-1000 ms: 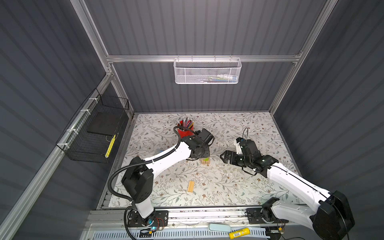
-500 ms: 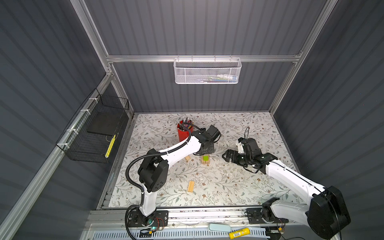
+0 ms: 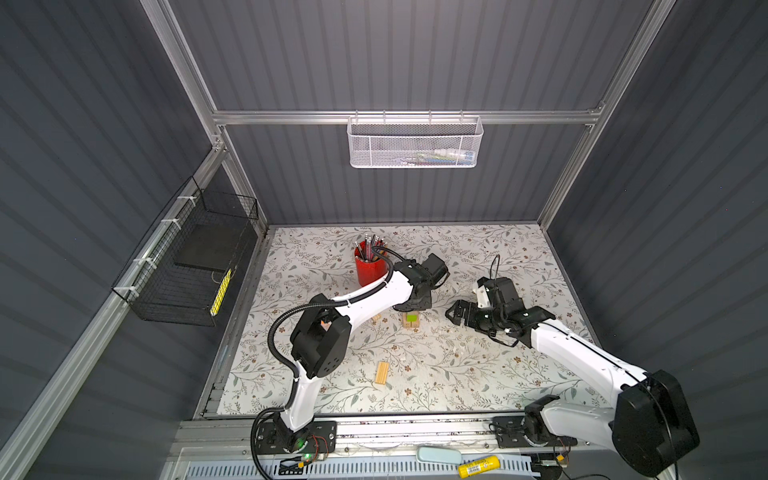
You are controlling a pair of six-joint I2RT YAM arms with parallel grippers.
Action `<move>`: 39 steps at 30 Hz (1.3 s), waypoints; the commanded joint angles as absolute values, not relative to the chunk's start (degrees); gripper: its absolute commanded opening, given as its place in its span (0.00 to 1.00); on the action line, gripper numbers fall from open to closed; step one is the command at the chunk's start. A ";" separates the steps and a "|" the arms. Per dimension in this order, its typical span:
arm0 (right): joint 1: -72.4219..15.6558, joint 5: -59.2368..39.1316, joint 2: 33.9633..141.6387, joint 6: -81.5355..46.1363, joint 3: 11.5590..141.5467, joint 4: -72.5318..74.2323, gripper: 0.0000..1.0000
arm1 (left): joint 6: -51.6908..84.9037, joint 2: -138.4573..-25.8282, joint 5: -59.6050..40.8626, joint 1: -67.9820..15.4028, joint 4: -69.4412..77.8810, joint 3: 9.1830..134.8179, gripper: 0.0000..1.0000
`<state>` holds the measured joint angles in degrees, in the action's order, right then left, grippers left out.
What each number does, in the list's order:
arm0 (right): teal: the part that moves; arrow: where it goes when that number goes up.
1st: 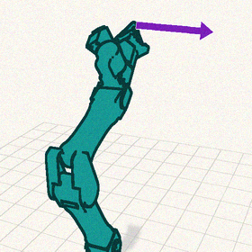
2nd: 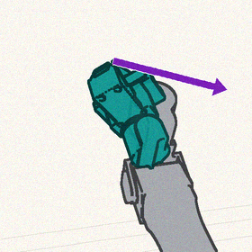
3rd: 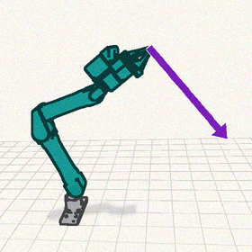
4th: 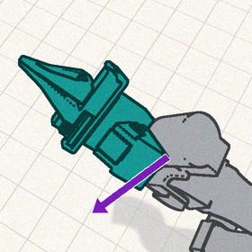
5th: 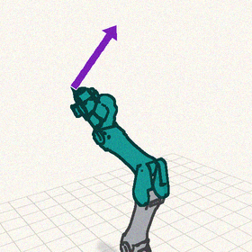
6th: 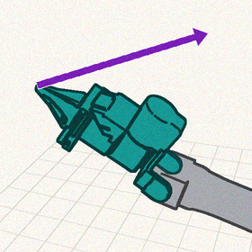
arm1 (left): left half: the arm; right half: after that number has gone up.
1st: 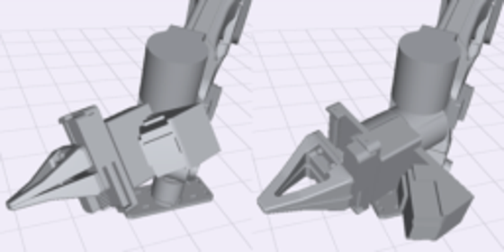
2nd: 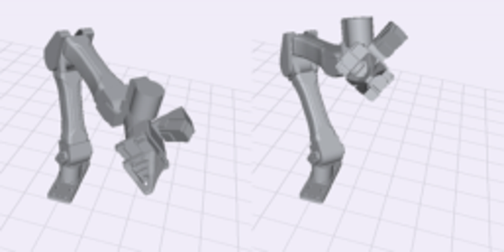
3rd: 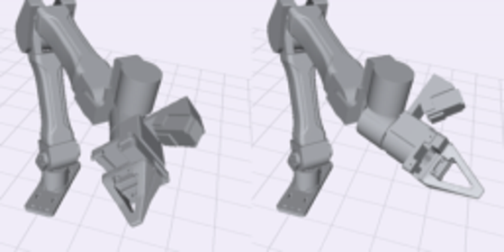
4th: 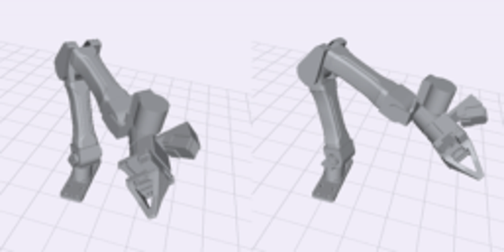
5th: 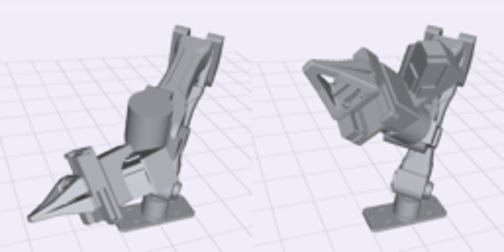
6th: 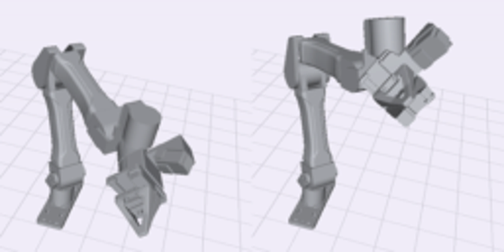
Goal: Build the wood block tower
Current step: 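Lower the wooden block beside the green block with the left gripper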
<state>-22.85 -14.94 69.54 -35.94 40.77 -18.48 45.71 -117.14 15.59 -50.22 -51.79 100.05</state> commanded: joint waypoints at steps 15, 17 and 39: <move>-21.76 -15.95 70.14 -35.75 39.83 -18.26 0.99 | 46.92 -121.03 18.12 -50.45 -54.63 102.77 0.18; -21.80 -15.94 70.28 -35.75 39.85 -18.15 0.99 | 46.92 -121.11 17.84 -50.43 -54.37 102.41 0.19; -21.07 -16.65 70.41 -36.21 39.65 -17.77 0.99 | 47.20 -121.58 15.57 -50.43 -53.53 101.61 0.40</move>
<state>-21.37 -16.25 69.97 -35.97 40.25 -17.78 46.37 -120.66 16.43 -50.22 -52.77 102.10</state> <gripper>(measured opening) 0.989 0.394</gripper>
